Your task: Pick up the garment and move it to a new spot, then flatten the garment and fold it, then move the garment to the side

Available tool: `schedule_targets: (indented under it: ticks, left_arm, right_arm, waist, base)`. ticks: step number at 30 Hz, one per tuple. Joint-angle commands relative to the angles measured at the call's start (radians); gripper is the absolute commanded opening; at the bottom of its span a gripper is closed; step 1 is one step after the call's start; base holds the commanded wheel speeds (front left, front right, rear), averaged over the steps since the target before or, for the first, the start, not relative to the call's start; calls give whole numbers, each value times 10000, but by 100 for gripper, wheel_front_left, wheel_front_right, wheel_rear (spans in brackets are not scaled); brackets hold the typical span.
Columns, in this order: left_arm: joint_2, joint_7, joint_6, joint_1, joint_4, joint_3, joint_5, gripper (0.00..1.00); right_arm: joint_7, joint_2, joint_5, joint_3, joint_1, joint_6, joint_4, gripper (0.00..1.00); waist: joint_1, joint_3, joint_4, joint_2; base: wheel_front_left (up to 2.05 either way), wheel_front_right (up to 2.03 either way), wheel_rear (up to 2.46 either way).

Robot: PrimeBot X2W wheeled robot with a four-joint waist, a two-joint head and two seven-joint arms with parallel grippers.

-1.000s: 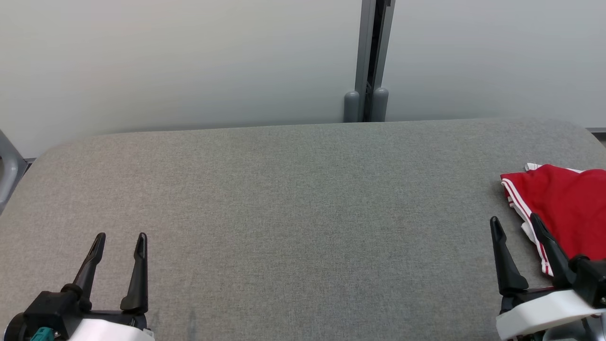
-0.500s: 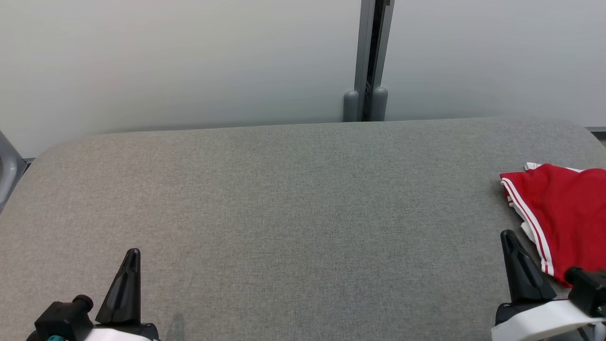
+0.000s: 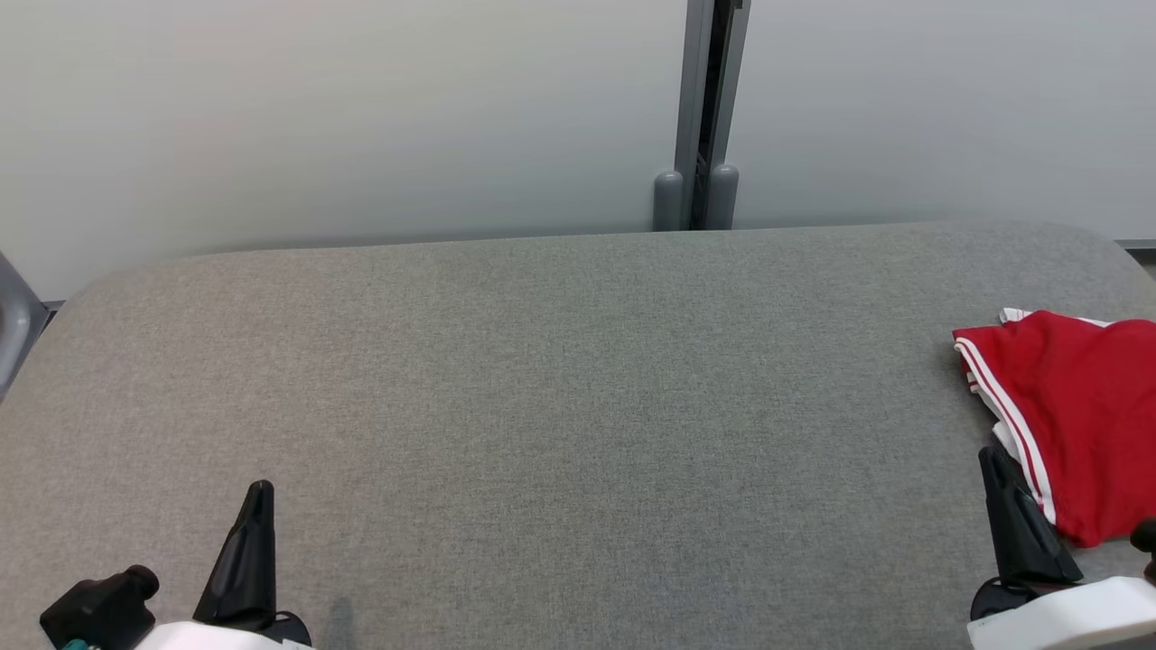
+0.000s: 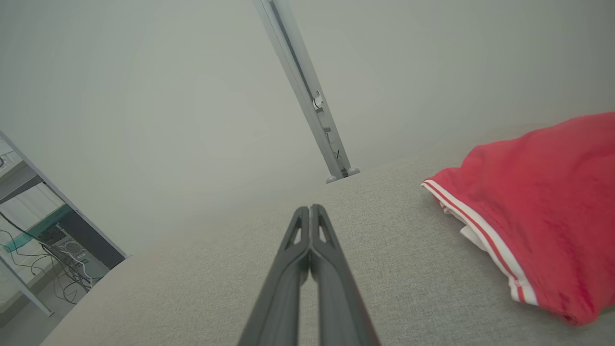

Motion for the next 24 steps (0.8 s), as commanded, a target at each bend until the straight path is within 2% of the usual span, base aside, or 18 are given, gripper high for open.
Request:
schedule_targets:
  ticks: [1, 24]
  left_arm:
    - [48, 34, -120, -81, -188, 153, -305, 0]
    - [-690, 549, -835, 177, -373, 610, -2931, 0]
  right_arm:
    - [40, -143, 430, -30, -2, 0, -212, 0]
    - [358, -469, 4153, -160, 333, 0, -261, 0]
  waist:
    - [0, 1, -2, 0]
    - [0, 31, -38, 0]
  base:
    - [0, 0, 0]
    - [0, 0, 0]
